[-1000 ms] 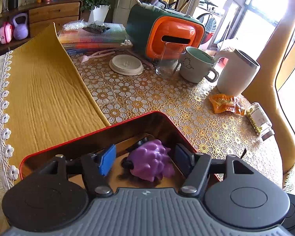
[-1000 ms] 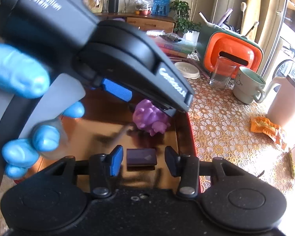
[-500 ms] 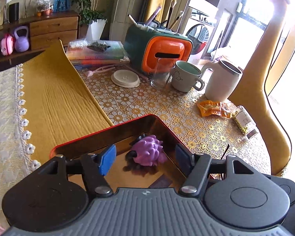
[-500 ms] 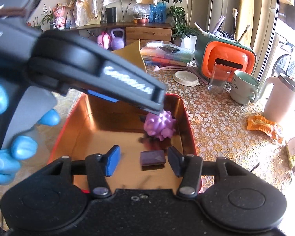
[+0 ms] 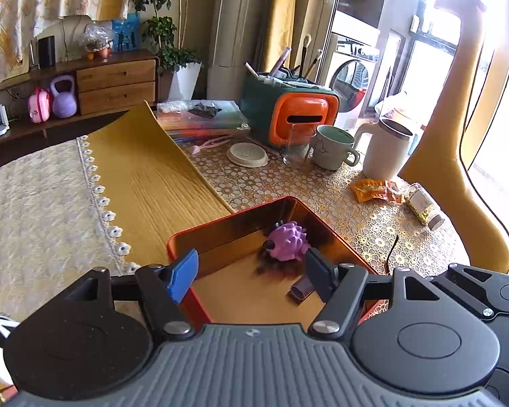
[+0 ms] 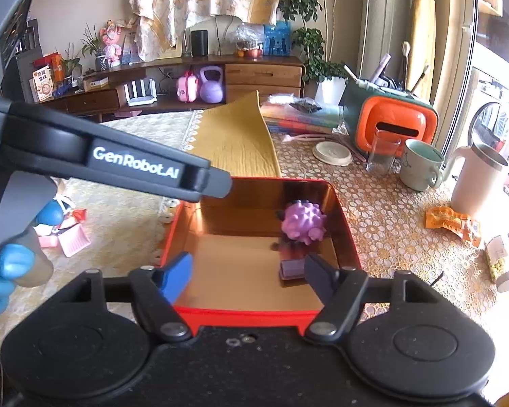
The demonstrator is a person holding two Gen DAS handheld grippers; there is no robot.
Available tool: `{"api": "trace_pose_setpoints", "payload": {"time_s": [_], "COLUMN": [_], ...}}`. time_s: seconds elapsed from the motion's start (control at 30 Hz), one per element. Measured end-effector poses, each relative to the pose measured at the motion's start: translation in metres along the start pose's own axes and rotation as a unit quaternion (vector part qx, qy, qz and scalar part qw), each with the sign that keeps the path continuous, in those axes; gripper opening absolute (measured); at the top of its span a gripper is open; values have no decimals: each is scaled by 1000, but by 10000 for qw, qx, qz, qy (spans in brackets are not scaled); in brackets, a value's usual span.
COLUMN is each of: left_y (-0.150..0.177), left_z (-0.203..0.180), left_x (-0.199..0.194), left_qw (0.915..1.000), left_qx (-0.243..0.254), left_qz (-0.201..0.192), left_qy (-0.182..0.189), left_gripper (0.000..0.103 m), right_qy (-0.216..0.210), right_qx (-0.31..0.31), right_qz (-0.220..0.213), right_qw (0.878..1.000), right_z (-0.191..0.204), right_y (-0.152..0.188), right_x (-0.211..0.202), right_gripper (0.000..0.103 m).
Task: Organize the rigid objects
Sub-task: 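Withdraw both tools from the red tin back toward the remaining items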
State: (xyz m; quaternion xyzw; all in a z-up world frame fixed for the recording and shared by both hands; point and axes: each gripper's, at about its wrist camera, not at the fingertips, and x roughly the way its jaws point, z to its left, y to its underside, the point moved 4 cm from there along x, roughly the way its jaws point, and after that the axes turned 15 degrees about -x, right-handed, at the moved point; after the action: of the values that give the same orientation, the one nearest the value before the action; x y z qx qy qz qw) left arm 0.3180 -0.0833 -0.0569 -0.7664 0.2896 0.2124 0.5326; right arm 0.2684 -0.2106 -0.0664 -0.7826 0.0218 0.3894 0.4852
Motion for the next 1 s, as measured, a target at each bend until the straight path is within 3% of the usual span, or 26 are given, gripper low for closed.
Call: {"api": "trace_pose_setpoints", "payload": {"time_s": [0.1, 0.43, 1.0], "left_y": [3, 17, 46], "left_z": [8, 43, 133], "left_x": [-17, -70, -144], "left_qw": [9999, 9992, 9915], "left_qx": [-1, -92, -275], "left_qz": [-101, -335, -819], "left_qy": [-39, -213, -970], "left_gripper": [76, 77, 83], "right_qy": [11, -135, -582], "right_qx": [5, 42, -178], "right_qz": [-51, -317, -804], "right_qw": [10000, 9994, 9949], "right_z": [9, 42, 106], "right_y": [-1, -7, -20], "right_x": [-9, -32, -48], "right_gripper": [78, 90, 102]}}
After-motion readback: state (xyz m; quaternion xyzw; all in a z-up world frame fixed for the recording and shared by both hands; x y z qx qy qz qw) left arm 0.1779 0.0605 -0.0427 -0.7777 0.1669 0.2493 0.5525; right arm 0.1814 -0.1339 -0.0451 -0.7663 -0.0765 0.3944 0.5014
